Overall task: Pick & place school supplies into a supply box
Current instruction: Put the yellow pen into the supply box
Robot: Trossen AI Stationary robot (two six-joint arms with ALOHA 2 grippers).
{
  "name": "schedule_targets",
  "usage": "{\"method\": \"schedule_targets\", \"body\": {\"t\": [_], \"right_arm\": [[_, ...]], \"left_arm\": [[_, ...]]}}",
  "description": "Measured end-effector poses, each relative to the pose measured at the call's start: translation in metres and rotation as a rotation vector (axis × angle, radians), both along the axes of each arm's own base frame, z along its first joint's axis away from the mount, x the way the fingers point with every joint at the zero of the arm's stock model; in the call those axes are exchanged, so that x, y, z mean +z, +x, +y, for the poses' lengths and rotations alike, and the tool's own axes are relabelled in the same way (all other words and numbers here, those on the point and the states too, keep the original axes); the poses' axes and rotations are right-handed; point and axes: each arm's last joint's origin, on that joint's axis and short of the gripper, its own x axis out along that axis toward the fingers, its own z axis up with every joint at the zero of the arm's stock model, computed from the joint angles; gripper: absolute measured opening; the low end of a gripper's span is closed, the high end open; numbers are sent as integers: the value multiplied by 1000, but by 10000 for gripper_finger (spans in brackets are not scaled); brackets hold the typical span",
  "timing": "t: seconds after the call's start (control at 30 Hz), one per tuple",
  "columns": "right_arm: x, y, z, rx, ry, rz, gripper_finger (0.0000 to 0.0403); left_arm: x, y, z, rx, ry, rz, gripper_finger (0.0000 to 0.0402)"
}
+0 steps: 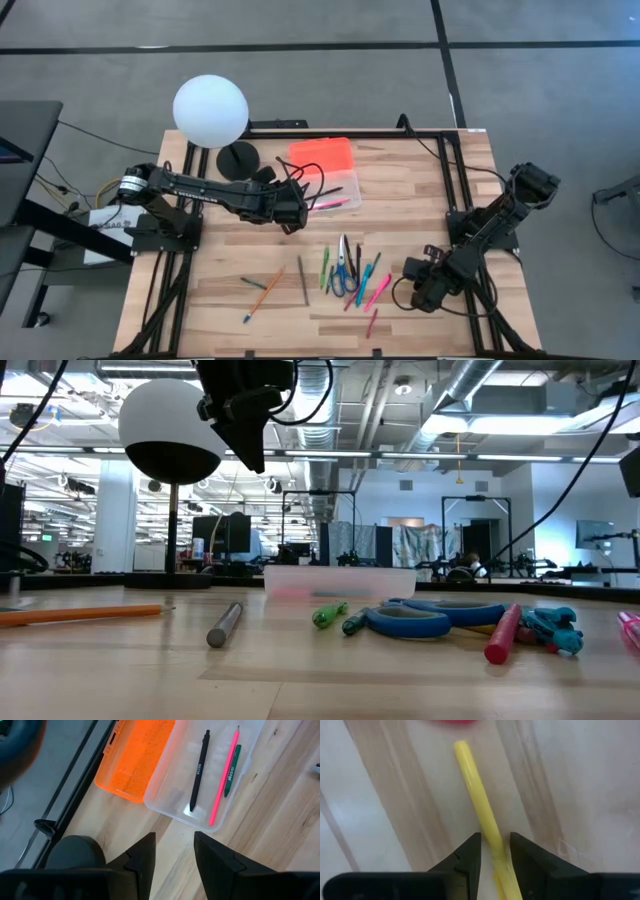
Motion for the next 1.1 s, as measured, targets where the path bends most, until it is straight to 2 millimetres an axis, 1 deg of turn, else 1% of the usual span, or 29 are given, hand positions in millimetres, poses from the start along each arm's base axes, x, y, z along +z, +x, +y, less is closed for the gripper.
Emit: {"method": "schedule_targets", "body": {"t": [0.17, 0.3, 0.57, 0.63, 0.8, 0.97, 1.03, 1.1], "right_arm": [[-8, -1, -8, 9, 52, 57, 85], [-9, 1, -12, 41, 59, 70, 67], [-9, 8, -21, 117, 71, 85, 12], [-9, 10, -22, 131, 75, 88, 9], [-8, 11, -25, 167, 77, 82, 19], [-2, 9, -27, 205, 77, 42, 6], [1, 8, -28, 216, 79, 29, 6], [2, 7, -31, 209, 44, 17, 8]], "left_arm": [[0, 0, -1, 0, -4, -2, 130], [0, 0, -3, 1, -15, -7, 130], [0, 0, -6, 6, -23, -21, 130], [0, 0, -6, 10, -24, -24, 130], [0, 0, -6, 11, -25, -24, 130], [0, 0, -6, 11, -25, -24, 130], [0, 0, -6, 11, -22, -25, 130], [0, 0, -5, 14, -14, -25, 130]]}}
